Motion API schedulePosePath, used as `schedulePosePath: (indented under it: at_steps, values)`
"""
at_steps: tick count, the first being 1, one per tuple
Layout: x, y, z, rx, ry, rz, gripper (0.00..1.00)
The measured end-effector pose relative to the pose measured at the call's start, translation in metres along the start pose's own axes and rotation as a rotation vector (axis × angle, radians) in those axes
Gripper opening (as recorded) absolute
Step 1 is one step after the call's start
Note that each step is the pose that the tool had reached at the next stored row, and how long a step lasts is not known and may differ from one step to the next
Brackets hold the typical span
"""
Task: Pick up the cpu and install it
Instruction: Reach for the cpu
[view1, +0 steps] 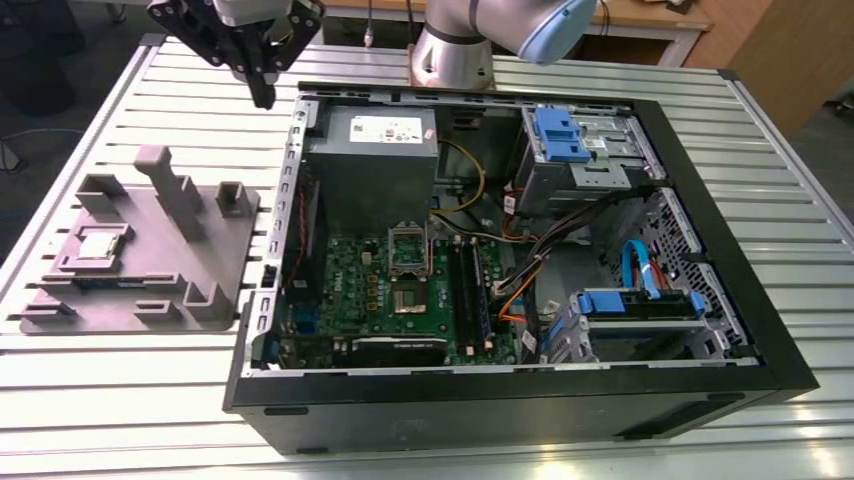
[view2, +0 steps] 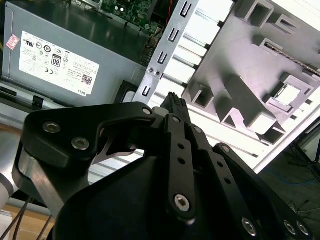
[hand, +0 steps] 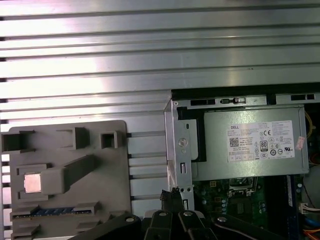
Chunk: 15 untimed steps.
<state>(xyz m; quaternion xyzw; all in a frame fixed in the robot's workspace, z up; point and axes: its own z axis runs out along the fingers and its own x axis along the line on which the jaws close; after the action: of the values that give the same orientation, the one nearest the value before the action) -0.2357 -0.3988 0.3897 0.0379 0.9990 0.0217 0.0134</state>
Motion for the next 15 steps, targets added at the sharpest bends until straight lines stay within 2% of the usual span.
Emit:
schedulePosePath:
  at_steps: [8, 15]
  values:
    - [0.0026, -0.0002, -0.0001, 0.0000, 0.0000, 0.000, 0.10]
    - [0.0080, -0.0006, -0.0001, 0.0000, -0.0001, 0.000, 0.10]
